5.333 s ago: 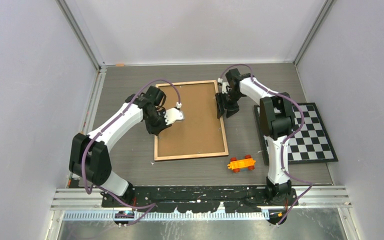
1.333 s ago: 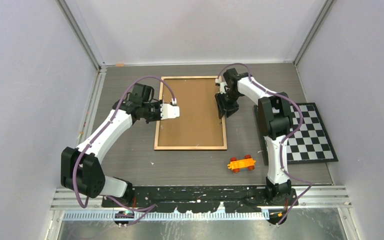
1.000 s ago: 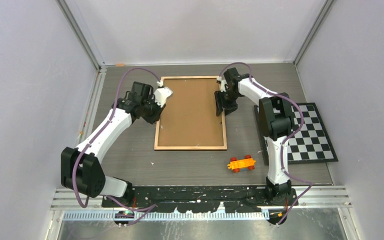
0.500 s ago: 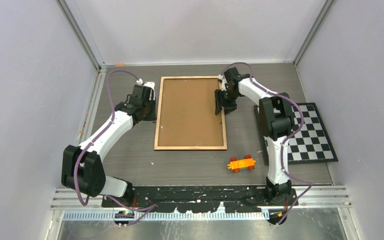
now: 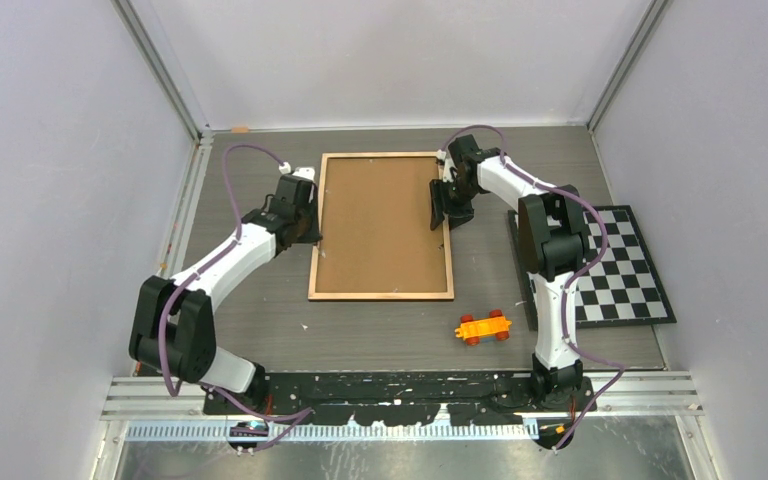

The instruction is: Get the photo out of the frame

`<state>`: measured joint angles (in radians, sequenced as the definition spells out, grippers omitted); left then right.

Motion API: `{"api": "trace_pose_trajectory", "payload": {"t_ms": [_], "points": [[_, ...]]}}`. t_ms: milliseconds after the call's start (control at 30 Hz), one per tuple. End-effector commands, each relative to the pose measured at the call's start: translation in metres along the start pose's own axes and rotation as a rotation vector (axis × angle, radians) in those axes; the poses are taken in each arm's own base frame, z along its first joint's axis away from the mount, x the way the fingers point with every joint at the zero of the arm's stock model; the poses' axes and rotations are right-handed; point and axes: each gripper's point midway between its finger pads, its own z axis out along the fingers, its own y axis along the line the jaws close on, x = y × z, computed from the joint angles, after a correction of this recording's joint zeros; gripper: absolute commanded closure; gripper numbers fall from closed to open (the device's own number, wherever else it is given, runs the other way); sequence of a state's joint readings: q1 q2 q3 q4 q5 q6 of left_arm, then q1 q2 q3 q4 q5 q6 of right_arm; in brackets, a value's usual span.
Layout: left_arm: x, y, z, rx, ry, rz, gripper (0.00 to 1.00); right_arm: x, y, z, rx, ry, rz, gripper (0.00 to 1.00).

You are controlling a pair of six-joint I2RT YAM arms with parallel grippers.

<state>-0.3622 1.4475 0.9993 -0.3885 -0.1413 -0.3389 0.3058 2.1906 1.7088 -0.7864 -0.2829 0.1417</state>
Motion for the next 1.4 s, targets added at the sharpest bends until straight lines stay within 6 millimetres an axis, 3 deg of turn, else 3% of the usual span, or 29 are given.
{"api": "trace_pose_trajectory", "payload": {"t_ms": [0,267,467,700,833,1100,1267,1367], "points": [[-0.017,0.000,0.006,-0.018,-0.078,-0.024,1.00,0.000,0.004,0.003,-0.019,0.000,-0.009,0.46],[-0.007,0.003,0.017,-0.035,-0.060,-0.020,1.00,0.001,0.002,0.006,-0.019,0.007,-0.010,0.47],[0.001,-0.012,0.022,0.043,-0.024,-0.037,1.00,0.004,0.001,0.008,-0.016,0.017,-0.015,0.46],[0.014,-0.036,0.015,0.177,0.021,-0.032,1.00,0.005,0.001,0.010,-0.019,0.026,-0.015,0.47],[0.020,-0.040,0.013,0.194,0.034,-0.008,1.00,0.004,0.001,0.010,-0.021,0.027,-0.017,0.47],[0.000,-0.048,-0.002,0.245,-0.022,0.046,1.00,0.004,0.005,0.009,-0.046,0.029,-0.025,0.47],[-0.021,-0.020,-0.001,0.092,-0.107,0.117,1.00,0.002,0.006,0.007,-0.047,0.019,-0.039,0.47],[-0.021,-0.009,0.001,0.045,-0.119,0.160,1.00,0.004,0.006,0.008,-0.048,0.026,-0.036,0.47]]}}
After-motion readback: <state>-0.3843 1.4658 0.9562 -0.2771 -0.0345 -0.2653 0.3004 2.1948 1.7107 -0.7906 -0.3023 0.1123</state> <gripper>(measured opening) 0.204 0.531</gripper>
